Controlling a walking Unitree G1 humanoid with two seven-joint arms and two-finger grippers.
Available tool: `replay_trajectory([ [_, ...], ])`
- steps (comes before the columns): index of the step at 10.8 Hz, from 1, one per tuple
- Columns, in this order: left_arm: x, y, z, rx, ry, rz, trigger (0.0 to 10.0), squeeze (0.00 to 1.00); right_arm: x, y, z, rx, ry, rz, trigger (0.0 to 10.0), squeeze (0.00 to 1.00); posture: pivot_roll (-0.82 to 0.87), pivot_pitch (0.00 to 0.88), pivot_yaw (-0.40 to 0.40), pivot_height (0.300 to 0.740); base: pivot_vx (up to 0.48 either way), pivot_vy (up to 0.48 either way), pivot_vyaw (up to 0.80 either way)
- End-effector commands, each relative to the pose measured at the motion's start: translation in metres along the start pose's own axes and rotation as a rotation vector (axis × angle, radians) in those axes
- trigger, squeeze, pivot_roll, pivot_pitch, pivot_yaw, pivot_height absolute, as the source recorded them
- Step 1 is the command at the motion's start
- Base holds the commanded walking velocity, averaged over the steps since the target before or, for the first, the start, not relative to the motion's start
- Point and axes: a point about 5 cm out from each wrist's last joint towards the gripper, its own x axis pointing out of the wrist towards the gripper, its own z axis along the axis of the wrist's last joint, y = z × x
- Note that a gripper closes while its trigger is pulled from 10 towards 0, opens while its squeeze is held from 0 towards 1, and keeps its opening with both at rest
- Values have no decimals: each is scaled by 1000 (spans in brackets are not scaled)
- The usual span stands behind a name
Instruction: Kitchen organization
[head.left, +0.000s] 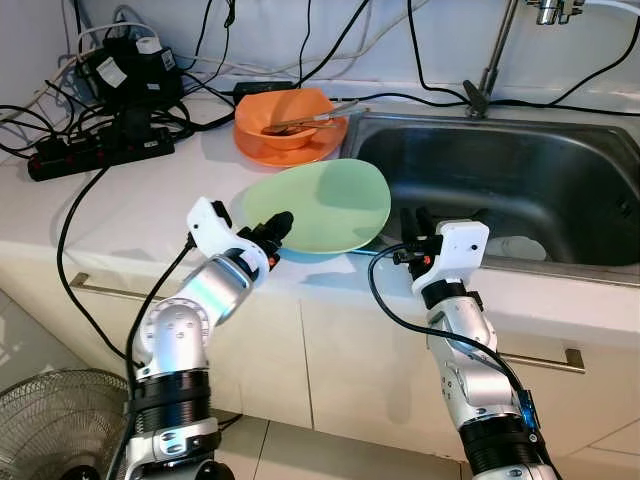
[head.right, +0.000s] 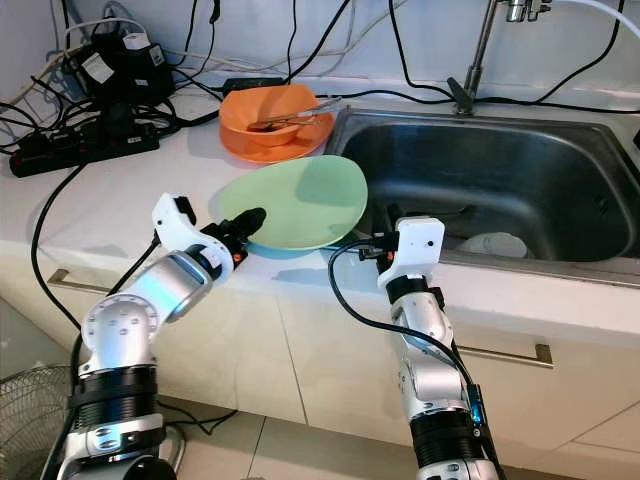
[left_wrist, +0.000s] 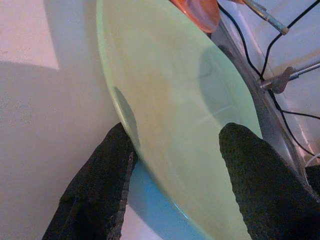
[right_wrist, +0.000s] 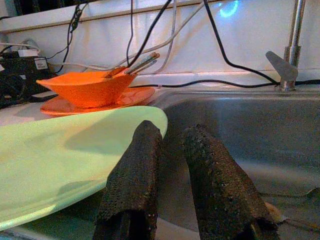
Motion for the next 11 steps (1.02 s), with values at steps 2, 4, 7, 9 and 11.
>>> replay_trajectory([
  [2,13,2,-14,-1,14,20,10000,0,-3,5,-8,3,50,25,10000,0,36,0,81,740,0,0,0],
  [4,18,2,-21,-48,-5,0,10000,0,-4,3,-9,0,53,22,10000,0,35,0,76,740,0,0,0],
  [7,18,7,-28,-37,-11,5,10000,0,-5,4,-10,2,62,34,10000,0,36,4,72,740,0,0,0],
  [9,15,13,-26,-45,-29,23,10000,0,-3,14,-13,11,103,115,10000,0,36,7,69,740,0,0,0],
  [11,14,15,-25,-48,-44,29,10000,0,6,25,-12,-6,140,172,10000,0,46,8,58,740,0,0,0],
])
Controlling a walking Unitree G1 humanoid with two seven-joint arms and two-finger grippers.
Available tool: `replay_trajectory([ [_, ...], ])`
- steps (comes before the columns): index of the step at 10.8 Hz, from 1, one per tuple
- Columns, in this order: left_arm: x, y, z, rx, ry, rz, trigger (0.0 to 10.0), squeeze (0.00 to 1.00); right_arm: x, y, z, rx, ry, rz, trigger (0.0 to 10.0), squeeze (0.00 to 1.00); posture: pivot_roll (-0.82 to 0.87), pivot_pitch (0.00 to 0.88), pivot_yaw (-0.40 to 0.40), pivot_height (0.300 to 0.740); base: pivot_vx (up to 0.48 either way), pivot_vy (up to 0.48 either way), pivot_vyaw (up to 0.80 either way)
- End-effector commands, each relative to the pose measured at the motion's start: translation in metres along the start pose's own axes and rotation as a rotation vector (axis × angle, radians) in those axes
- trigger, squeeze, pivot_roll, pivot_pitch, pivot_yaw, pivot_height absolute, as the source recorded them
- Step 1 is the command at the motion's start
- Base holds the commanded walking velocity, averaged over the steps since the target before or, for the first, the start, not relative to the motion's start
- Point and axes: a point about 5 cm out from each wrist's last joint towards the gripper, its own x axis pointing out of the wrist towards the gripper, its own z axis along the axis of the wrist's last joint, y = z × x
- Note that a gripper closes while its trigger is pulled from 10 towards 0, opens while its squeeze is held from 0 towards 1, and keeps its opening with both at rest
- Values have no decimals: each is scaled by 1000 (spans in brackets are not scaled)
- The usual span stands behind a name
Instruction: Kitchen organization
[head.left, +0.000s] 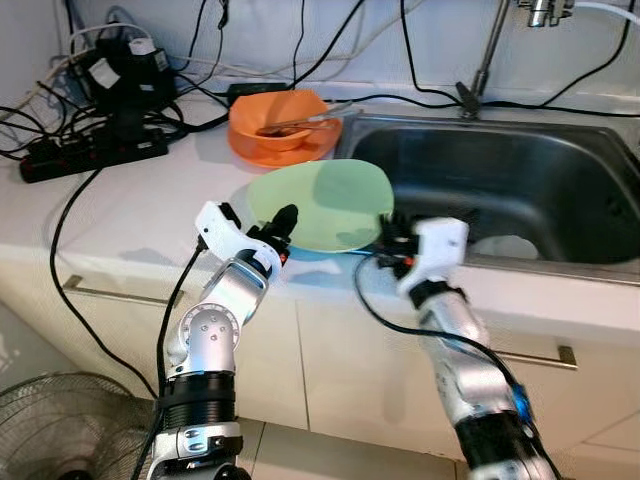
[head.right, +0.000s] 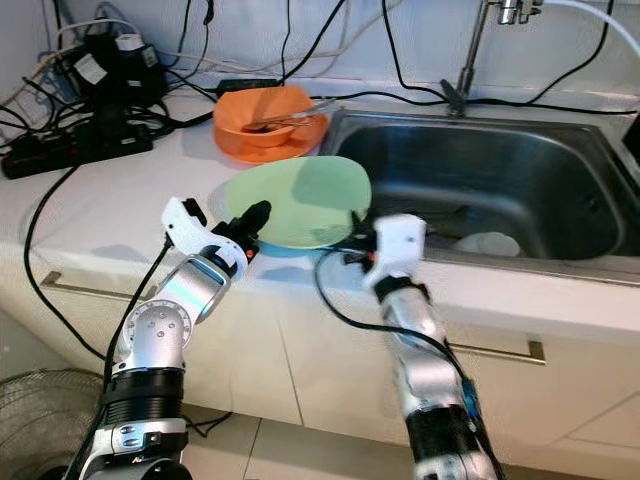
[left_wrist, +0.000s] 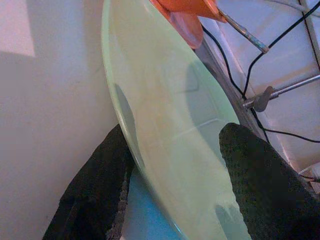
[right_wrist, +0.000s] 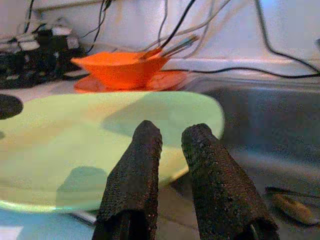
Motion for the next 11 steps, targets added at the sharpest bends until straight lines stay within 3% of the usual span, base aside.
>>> replay_trajectory([
  [1,-1,15,-10,10,45,74,10000,0,6,6,-2,-60,42,20,10000,0,46,7,55,740,0,0,0],
  [3,-2,14,-6,27,27,75,10000,0,20,2,14,-195,53,7,10000,0,48,7,50,740,0,0,0],
  [7,-3,9,-2,30,11,60,10000,0,31,3,25,-173,69,2,10000,0,54,3,46,740,0,0,0],
  [11,-4,12,-3,38,14,70,10000,0,35,-31,61,-183,-41,-158,10000,0,49,7,44,740,0,0,0],
])
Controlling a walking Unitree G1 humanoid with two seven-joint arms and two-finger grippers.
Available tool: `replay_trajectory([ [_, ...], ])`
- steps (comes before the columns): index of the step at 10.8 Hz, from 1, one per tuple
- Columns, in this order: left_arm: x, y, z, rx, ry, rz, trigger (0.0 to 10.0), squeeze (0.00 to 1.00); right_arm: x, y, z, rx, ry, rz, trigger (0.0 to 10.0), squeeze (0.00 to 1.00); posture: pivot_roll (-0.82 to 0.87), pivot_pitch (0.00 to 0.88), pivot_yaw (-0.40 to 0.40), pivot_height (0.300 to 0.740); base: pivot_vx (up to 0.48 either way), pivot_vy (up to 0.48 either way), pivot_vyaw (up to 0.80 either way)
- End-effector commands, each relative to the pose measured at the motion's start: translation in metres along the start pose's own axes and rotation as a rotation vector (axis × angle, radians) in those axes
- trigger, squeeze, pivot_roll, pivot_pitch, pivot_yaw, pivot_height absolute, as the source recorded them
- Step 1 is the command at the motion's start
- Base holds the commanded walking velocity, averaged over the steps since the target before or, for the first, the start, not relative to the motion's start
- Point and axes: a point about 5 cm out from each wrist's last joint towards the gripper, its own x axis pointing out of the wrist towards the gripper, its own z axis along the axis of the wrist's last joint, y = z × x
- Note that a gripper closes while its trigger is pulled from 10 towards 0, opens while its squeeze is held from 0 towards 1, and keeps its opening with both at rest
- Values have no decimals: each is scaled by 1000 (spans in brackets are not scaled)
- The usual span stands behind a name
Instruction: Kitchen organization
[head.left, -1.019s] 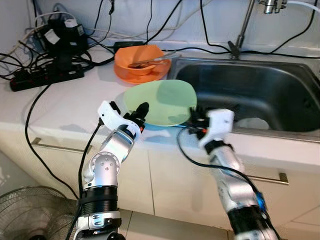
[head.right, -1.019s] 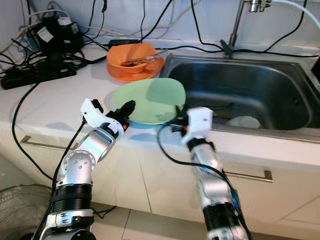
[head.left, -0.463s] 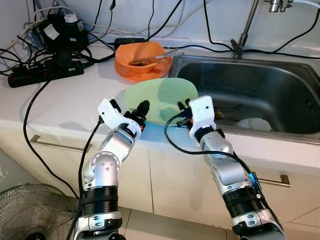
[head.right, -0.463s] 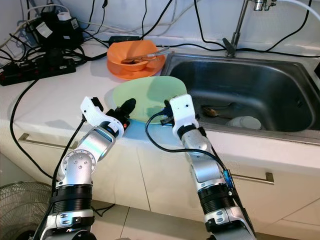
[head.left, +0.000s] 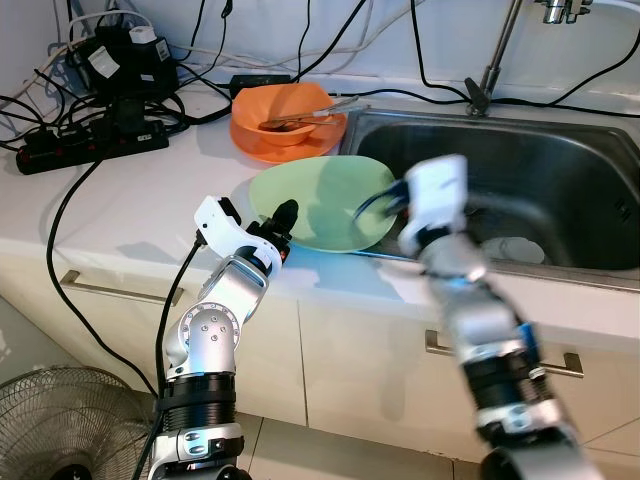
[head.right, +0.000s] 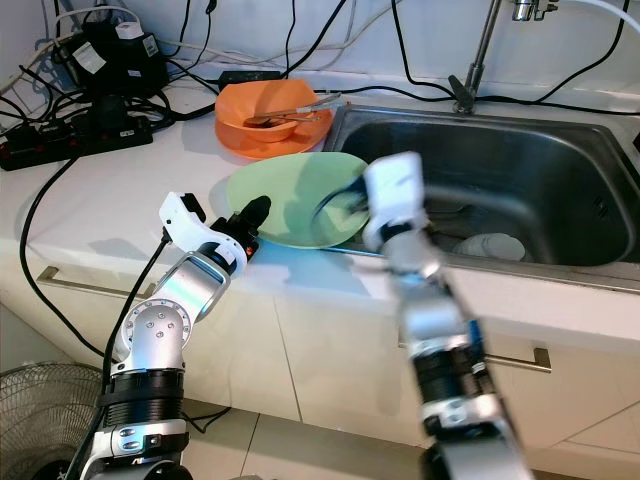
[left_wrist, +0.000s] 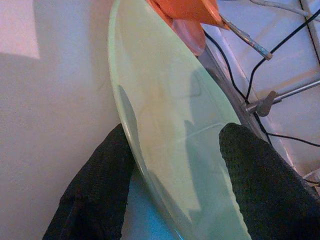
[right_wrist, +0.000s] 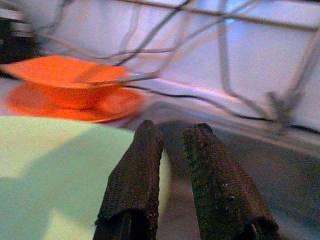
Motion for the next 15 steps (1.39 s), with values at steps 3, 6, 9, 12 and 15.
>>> replay_trajectory([
  [3,-2,17,-8,17,36,83,10000,0,1,-33,-21,-167,137,-118,10000,0,53,0,39,740,0,0,0],
  [6,-2,15,-5,32,28,77,10000,0,-4,-26,-43,-221,233,-80,10000,0,65,0,39,740,0,0,0],
  [9,-2,14,-4,46,29,71,10000,0,-2,-14,-43,-197,219,-21,10000,0,65,0,45,740,0,0,0],
  [12,-1,11,-4,67,29,59,10000,0,1,2,-35,-151,177,48,10000,0,71,0,42,740,0,0,0],
  [15,-2,12,-5,66,27,63,10000,0,1,9,-34,-139,172,82,10000,0,75,0,37,740,0,0,0],
])
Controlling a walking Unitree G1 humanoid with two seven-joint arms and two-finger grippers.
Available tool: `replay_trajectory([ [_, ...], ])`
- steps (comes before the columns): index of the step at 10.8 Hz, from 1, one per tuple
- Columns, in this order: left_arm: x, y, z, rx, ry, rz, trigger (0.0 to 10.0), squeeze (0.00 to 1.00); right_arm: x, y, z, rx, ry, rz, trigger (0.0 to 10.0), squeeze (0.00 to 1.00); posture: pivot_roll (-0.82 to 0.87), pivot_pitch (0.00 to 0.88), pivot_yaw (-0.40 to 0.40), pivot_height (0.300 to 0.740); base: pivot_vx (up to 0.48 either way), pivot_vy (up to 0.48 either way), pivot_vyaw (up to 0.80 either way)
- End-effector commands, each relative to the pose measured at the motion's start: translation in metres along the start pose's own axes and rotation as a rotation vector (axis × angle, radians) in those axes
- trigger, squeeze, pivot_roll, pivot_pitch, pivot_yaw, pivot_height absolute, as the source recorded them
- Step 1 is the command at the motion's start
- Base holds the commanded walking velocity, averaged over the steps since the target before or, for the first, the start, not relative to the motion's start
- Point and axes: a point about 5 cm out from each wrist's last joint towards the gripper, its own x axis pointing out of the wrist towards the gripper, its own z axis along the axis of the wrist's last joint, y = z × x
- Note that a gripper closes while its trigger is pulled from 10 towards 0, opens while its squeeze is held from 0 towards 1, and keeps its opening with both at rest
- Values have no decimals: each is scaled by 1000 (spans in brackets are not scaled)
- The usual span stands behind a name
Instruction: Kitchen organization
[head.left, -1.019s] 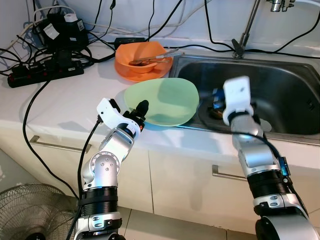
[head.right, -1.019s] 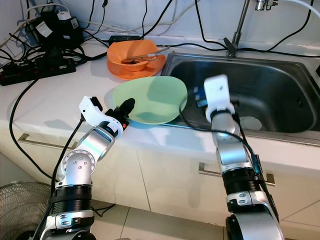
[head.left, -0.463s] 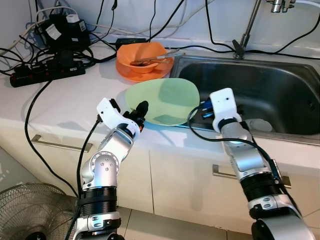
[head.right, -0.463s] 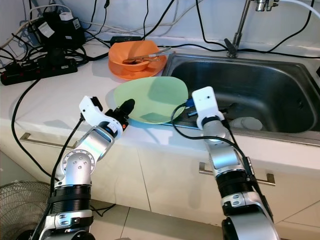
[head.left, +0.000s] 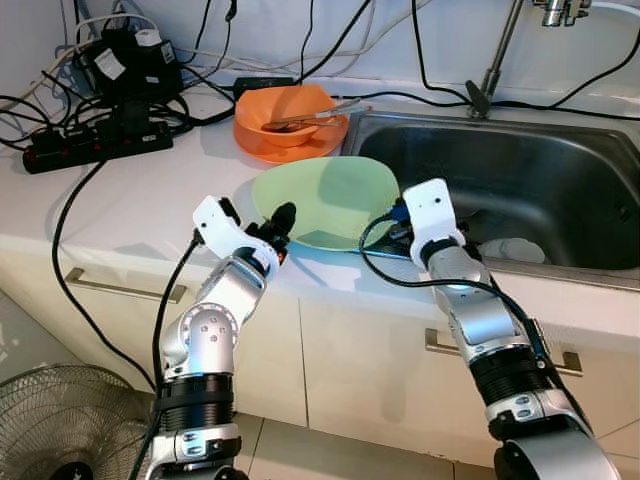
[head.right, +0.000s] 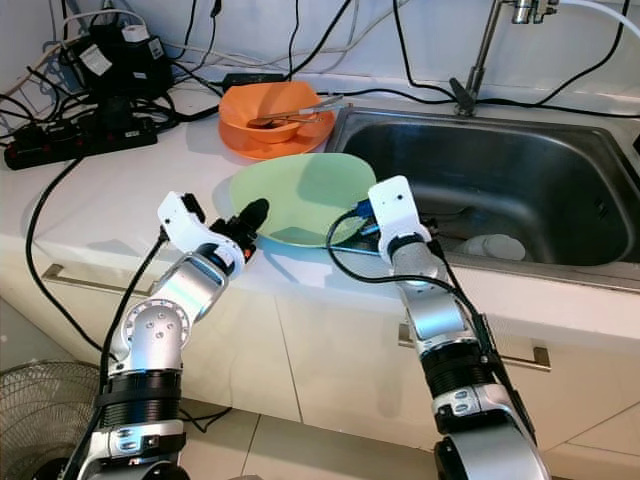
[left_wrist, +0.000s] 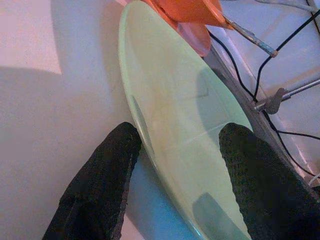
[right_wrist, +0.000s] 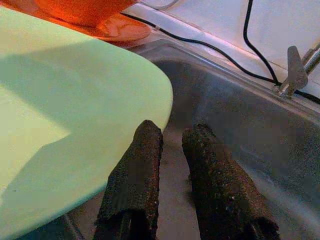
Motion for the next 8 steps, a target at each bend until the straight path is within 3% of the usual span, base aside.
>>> replay_trajectory([
  [1,-2,9,-6,15,26,44,10000,0,2,4,9,7,-35,21,10000,0,78,0,35,740,0,0,0],
  [5,-3,11,-5,14,21,50,10000,0,2,7,12,29,-48,15,10000,0,80,3,36,740,0,0,0],
  [8,-3,11,-7,21,28,53,10000,0,2,-17,8,17,-28,-102,10000,0,70,7,40,740,0,0,0],
])
